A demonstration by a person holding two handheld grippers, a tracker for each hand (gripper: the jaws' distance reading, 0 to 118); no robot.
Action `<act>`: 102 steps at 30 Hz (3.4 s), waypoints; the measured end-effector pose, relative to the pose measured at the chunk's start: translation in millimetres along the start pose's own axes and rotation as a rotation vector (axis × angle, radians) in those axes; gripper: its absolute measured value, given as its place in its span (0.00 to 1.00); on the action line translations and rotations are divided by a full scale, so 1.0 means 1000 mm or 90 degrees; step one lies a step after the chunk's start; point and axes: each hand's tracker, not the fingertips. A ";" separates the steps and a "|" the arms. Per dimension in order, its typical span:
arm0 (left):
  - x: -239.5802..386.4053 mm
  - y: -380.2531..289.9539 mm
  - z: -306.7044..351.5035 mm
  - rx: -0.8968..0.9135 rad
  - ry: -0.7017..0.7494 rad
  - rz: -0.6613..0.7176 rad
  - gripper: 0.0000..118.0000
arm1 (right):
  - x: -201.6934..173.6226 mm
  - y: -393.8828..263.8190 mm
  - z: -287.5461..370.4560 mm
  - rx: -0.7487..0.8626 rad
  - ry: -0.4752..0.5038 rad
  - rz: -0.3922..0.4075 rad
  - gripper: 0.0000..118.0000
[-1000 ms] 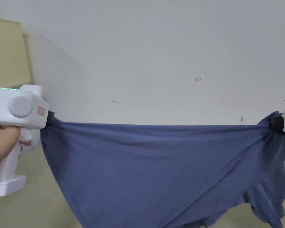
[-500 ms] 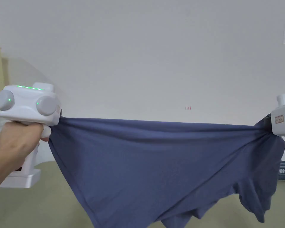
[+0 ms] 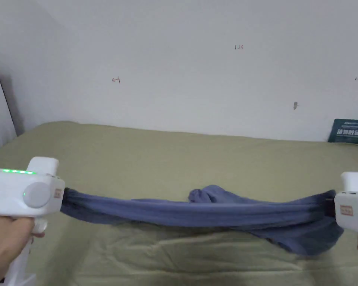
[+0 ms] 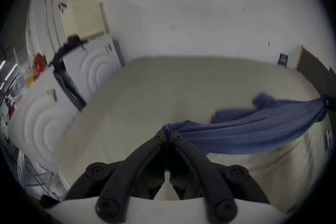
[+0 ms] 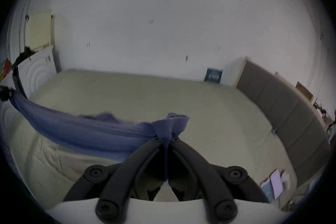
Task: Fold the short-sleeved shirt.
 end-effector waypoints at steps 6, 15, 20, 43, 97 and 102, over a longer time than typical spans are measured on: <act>-0.017 -0.104 0.014 -0.059 -0.043 -0.003 0.01 | 0.018 -0.108 0.032 -0.063 0.032 -0.008 0.01; -0.041 -0.185 0.081 -0.074 -0.076 -0.002 0.01 | 0.044 -0.193 0.095 -0.108 0.040 -0.035 0.01; -0.040 -0.207 0.066 -0.113 -0.105 0.035 0.10 | 0.029 -0.205 0.086 -0.139 0.023 -0.027 0.49; -0.053 -0.210 0.062 -0.108 -0.119 0.063 1.00 | -0.117 -0.200 0.148 -0.015 0.170 0.031 0.00; -0.026 -0.020 0.199 0.134 -0.148 0.061 0.01 | -0.017 0.111 0.254 0.250 0.042 0.138 0.02; -0.010 0.072 0.256 0.199 -0.125 0.046 0.01 | 0.018 0.145 0.312 0.315 -0.025 0.090 0.02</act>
